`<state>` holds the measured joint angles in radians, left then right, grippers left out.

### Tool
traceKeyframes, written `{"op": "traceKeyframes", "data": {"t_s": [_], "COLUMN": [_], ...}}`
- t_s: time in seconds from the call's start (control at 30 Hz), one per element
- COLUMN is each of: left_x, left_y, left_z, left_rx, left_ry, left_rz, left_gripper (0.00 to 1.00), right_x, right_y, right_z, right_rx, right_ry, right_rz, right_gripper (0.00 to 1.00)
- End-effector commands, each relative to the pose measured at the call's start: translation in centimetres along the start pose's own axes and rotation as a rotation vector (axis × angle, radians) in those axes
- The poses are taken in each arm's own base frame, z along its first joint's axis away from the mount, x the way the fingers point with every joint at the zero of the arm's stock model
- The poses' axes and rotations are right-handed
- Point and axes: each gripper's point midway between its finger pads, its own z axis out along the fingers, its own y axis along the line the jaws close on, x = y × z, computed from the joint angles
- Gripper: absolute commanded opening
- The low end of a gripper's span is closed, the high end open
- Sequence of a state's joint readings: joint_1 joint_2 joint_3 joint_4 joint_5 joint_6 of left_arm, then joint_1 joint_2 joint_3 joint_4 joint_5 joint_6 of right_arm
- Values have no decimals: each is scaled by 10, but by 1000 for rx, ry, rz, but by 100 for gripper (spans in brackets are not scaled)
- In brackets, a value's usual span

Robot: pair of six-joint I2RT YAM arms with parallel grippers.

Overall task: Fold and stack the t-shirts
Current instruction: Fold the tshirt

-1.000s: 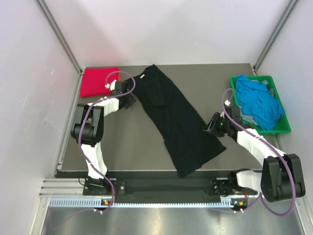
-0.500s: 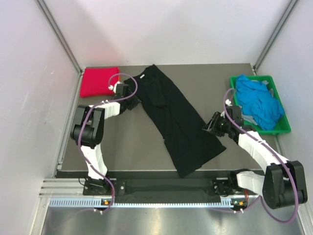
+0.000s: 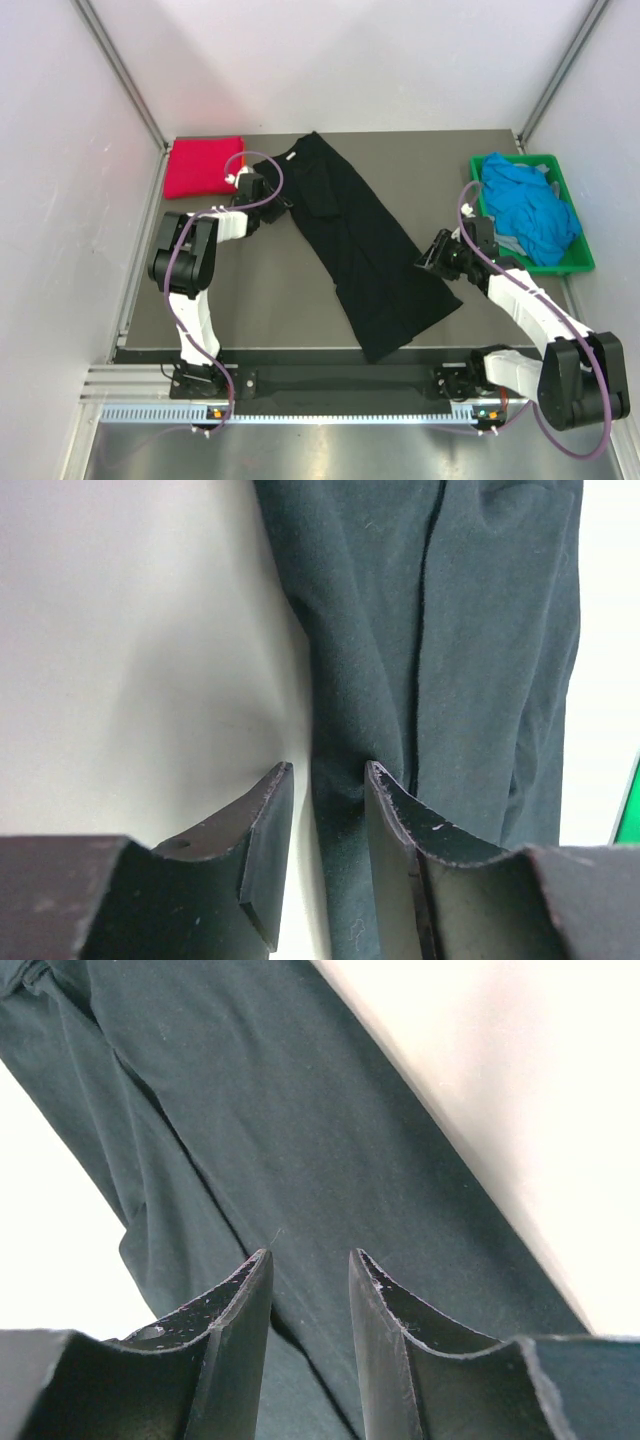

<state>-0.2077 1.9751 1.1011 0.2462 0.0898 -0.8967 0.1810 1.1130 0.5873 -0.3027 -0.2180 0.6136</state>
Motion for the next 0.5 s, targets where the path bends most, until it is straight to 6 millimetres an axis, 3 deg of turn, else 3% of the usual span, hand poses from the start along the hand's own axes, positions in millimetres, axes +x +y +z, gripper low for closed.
{"op": "traceKeyframes", "data": {"t_s": [0.0,0.1,0.27,0.47], "left_x": [-7,-4,-10,-20], "left_y": [-11,-6,-7,-1], "left_z": [5,12,21,44], "left_rx": [48,27,11,-46], "left_ry": [-33,-16,-27,-38], "left_rz": [1,0,20,57], "left_gripper": [40,35,0,0], "right_x": [-12,-12,-16,-17], "right_y": [10,10,11,12], "right_z": [1,2,3,7], "right_rx": [-25,-23,-22,-18], "right_ry": [-39,-37,-43,-36], "right_rz": [-23,-17,-20,-16], "right_gripper": [38,38,38,38]}}
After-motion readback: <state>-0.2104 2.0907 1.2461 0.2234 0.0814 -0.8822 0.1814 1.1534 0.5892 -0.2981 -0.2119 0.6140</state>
